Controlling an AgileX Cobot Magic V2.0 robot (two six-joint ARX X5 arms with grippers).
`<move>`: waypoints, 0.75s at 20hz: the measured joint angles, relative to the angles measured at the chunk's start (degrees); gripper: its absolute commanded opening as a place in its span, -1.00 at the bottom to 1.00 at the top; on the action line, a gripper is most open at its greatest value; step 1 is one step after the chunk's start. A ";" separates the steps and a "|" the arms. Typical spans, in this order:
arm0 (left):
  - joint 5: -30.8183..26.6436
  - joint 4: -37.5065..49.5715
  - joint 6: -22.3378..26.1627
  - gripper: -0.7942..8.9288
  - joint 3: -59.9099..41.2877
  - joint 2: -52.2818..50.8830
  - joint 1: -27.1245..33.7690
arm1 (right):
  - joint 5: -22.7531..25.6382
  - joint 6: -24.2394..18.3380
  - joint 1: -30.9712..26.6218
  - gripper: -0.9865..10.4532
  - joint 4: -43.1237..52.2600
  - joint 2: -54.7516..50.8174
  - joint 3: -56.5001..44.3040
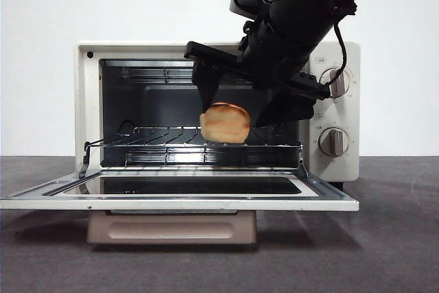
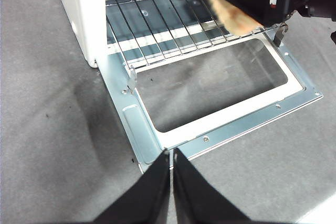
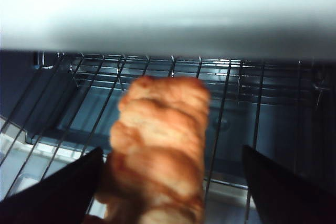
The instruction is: The left arm flap open the oven, the right arm pick bread and place it into oven, the left arm flap close the oven
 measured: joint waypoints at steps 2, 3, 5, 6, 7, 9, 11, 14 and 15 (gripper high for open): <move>0.00 0.00 0.00 -0.80 0.00 0.00 0.00 | 0.02 0.00 0.00 -0.02 -0.33 -0.20 0.00; 0.00 0.00 0.00 -0.80 0.00 0.00 0.00 | 0.00 0.00 0.02 -0.02 -0.50 -0.57 0.00; 0.00 0.00 0.00 -0.80 0.00 0.00 0.00 | -0.02 0.00 0.13 -0.02 -0.74 -2.21 0.00; 0.00 0.00 0.00 -0.80 0.00 0.00 0.00 | -0.15 0.00 0.28 -0.02 -1.46 -3.48 0.00; 0.00 0.00 0.00 -0.80 0.00 0.00 0.00 | -0.13 0.00 0.59 -0.02 -2.69 -4.74 0.00; 0.00 0.00 0.00 -0.80 0.00 0.00 0.00 | -0.59 0.00 1.73 -0.02 -6.21 -7.87 0.00; 0.00 0.02 0.00 -0.80 0.00 0.00 0.00 | -2.29 0.00 2.71 -0.02 -9.42 -10.27 0.00; 0.00 0.17 0.00 -0.80 0.00 0.00 0.00 | -5.86 -0.02 4.09 -0.02 -13.81 -13.97 0.00; 0.00 0.31 0.00 -0.80 0.00 0.00 0.00 | -7.28 -0.07 4.44 -0.02 -14.93 -15.21 0.00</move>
